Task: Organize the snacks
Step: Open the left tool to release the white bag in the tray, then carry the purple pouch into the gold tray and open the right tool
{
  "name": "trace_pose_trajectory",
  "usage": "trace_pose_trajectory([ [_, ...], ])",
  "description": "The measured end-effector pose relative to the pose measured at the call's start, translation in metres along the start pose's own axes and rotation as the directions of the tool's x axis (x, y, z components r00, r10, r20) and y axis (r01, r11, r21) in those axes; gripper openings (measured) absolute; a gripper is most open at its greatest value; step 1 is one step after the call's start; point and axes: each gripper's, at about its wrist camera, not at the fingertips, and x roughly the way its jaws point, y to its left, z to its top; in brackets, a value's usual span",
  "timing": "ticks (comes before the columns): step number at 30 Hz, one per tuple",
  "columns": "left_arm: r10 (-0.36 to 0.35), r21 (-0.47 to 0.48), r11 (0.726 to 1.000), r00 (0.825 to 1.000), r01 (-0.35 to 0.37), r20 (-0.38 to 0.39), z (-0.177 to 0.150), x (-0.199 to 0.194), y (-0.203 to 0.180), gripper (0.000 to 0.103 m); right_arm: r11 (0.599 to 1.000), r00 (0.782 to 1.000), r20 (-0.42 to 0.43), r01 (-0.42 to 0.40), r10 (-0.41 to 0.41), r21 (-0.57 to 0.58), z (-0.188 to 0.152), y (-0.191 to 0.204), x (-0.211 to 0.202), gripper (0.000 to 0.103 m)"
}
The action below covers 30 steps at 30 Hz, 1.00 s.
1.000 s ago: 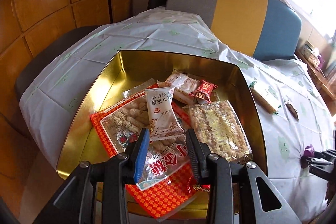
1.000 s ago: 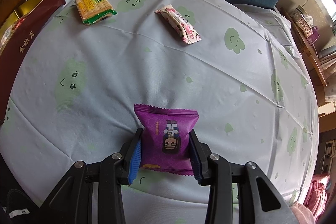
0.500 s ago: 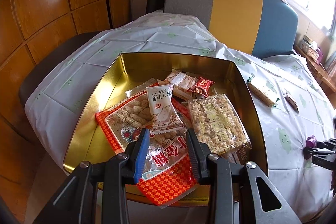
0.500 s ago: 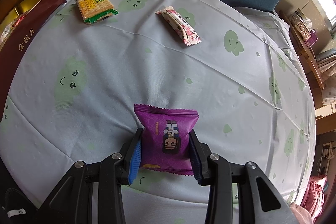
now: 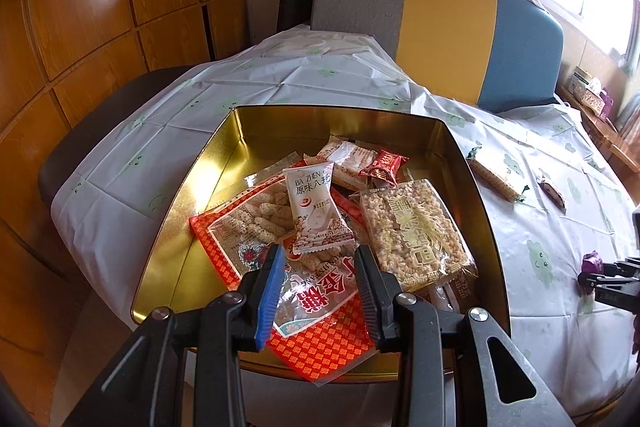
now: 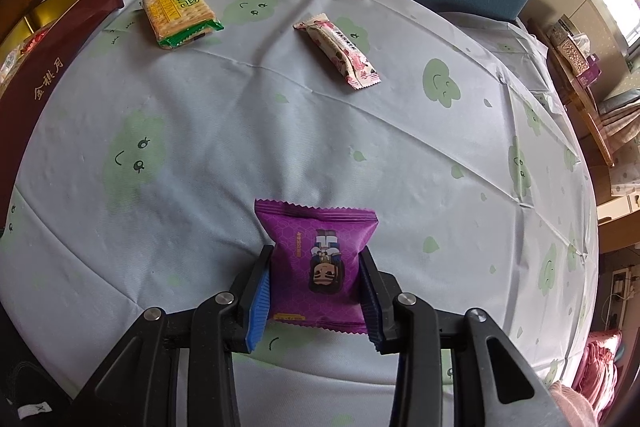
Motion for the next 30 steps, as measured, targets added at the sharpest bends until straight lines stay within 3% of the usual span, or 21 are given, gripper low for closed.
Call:
trace_pose_trajectory([
  [4, 0.000, -0.013, 1.000, 1.000, 0.000, -0.002, 0.000, 0.000, 0.005, 0.037, 0.998, 0.998, 0.029, -0.061, 0.061, 0.009, 0.007, 0.005, -0.013, 0.039],
  [10, 0.007, -0.029, 1.000, 1.000, -0.007, -0.003, -0.002, 0.000, 0.015, 0.037, 0.990, 0.982, 0.129, -0.133, 0.137, -0.041, 0.031, 0.043, -0.048, 0.039],
  [18, 0.019, -0.046, 0.999, 1.000, -0.019, -0.002, -0.003, 0.000, 0.026, 0.037, 0.954, 0.918, 0.268, -0.264, 0.293, -0.141, 0.074, 0.113, -0.097, 0.039],
  [26, 0.033, -0.072, 0.997, 0.999, -0.034, -0.014, -0.005, 0.004, 0.039, 0.037, 0.920, 0.865, 0.320, -0.340, 0.387, -0.195, 0.123, 0.180, -0.105, 0.041],
  [28, 0.037, -0.077, 0.996, 0.999, -0.039, -0.016, -0.005, 0.005, 0.042, 0.037, 0.922, 0.869, 0.314, -0.339, 0.384, -0.187, 0.134, 0.190, -0.096, 0.045],
  [30, 0.041, -0.083, 0.996, 0.999, -0.043, -0.022, -0.007, 0.007, 0.045, 0.037, 0.935, 0.886, 0.304, -0.309, 0.350, -0.176, 0.140, 0.200, -0.088, 0.046],
])
